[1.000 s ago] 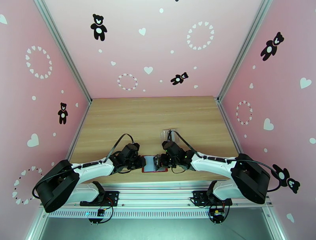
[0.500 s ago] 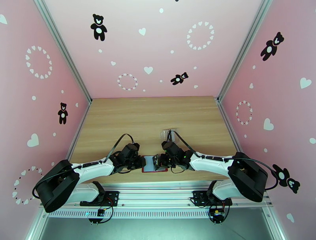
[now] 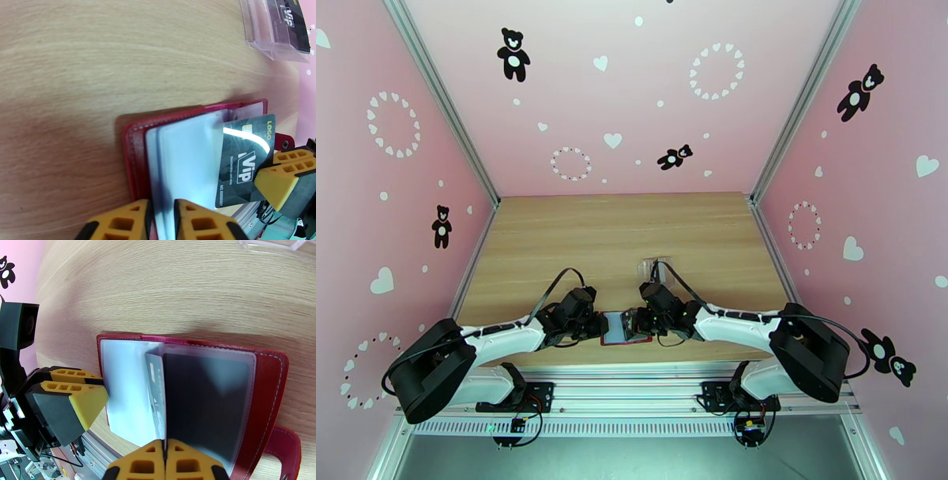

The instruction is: Put the credit cards into the card holder

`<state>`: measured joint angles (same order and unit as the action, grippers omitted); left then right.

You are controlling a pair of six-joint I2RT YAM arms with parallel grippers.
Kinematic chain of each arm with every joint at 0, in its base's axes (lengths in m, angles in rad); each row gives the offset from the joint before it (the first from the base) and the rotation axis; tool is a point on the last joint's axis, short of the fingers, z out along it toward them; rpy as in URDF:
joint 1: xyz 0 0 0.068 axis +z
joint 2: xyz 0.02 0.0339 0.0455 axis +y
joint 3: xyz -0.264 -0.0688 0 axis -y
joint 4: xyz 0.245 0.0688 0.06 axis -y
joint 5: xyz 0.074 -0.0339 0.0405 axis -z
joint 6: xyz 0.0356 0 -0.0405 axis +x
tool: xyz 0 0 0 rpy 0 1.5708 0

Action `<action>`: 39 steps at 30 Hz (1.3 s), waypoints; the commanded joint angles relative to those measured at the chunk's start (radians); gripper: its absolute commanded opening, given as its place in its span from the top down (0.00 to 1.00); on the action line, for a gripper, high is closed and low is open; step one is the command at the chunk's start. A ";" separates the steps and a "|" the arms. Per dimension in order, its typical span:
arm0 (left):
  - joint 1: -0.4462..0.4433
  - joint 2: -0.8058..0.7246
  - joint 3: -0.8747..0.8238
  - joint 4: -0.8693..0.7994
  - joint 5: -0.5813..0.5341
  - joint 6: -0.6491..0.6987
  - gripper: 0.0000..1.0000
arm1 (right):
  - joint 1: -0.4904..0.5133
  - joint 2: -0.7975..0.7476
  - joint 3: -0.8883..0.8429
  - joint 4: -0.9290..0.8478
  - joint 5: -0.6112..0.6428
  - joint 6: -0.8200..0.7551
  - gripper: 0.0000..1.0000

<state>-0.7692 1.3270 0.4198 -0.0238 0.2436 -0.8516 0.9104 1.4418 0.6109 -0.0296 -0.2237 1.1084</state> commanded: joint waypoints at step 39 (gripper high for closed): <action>-0.015 0.048 -0.012 -0.008 -0.025 -0.001 0.77 | 0.012 0.086 0.003 -0.065 0.015 0.022 0.89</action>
<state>-0.7696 1.3430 0.4217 -0.0101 0.2432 -0.8513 0.9108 1.4899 0.6125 0.0025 -0.2234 1.1332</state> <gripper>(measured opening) 0.227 0.093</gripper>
